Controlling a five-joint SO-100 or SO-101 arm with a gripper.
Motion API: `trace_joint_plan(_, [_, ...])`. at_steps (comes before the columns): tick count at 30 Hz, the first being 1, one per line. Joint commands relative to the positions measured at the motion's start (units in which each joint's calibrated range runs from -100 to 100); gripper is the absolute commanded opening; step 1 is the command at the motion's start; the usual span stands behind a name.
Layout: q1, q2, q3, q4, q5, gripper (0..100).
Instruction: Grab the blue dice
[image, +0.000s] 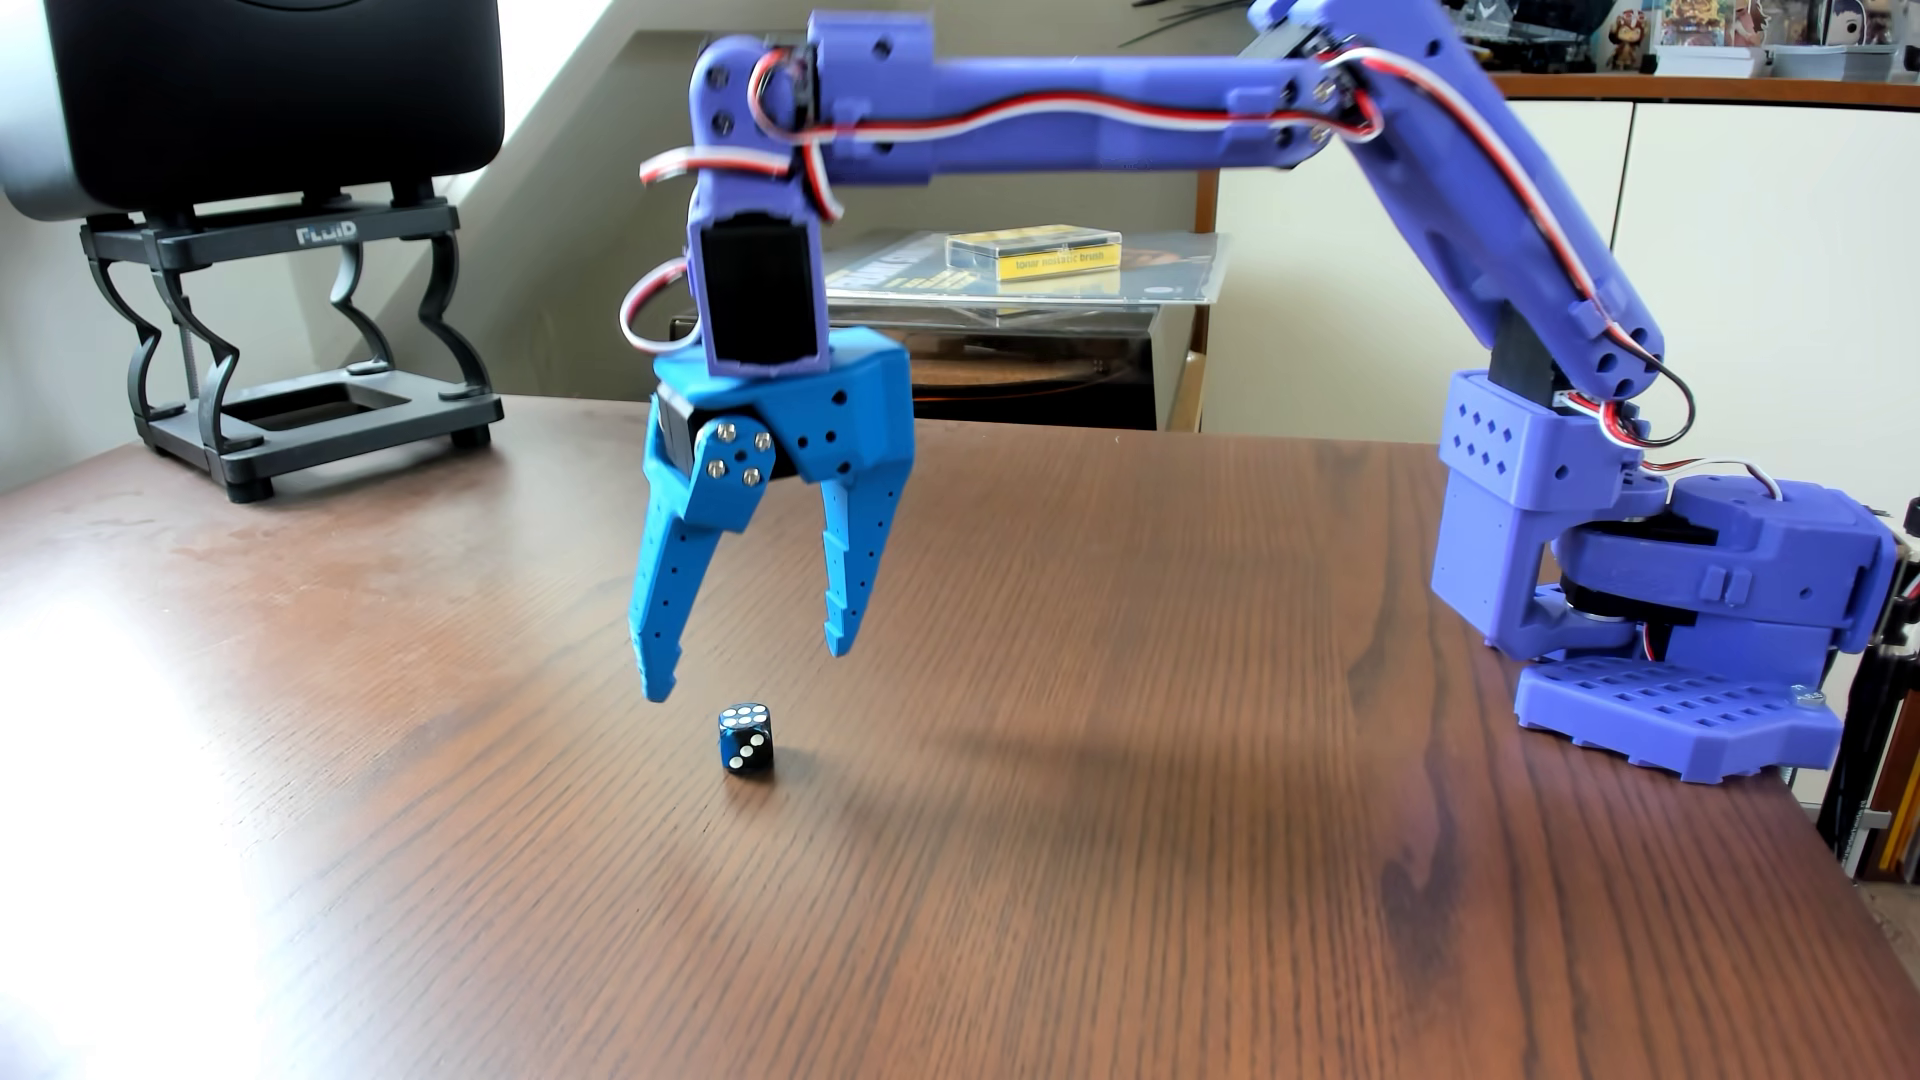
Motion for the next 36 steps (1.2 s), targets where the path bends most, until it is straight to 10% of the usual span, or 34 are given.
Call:
trace_joint_plan(1, [0.83, -0.07, -6.4, 0.1, 0.31, 29])
trace_joint_plan(18, [-2.93, 3.78, -7.76, 0.01, -0.22, 29])
trace_joint_plan(27, [-2.2, 3.78, -8.12, 0.01, -0.22, 5])
trace_joint_plan(36, [-0.32, 3.78, -8.12, 0.01, 0.2, 4])
